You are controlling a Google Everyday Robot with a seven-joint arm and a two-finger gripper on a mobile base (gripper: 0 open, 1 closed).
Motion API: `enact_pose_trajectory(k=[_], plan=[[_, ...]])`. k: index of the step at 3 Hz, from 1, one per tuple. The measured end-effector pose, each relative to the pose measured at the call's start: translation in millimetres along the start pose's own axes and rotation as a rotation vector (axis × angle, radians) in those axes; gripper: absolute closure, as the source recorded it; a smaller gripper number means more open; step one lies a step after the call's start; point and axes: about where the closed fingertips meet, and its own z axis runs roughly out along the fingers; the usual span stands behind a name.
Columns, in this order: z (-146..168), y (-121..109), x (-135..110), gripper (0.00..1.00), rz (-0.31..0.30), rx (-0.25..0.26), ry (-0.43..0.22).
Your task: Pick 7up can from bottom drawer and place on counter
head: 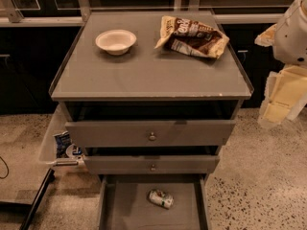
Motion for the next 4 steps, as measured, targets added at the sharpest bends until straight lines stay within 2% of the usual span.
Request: enact_pose_trajectory(k=[1, 2, 4], plan=[[0, 0, 0, 0.00, 0.000, 0.000, 0.000], [35, 10, 5, 0.00, 0.026, -0.066, -0.005], [150, 58, 31, 0.00, 0.101, -0.257, -0.007]])
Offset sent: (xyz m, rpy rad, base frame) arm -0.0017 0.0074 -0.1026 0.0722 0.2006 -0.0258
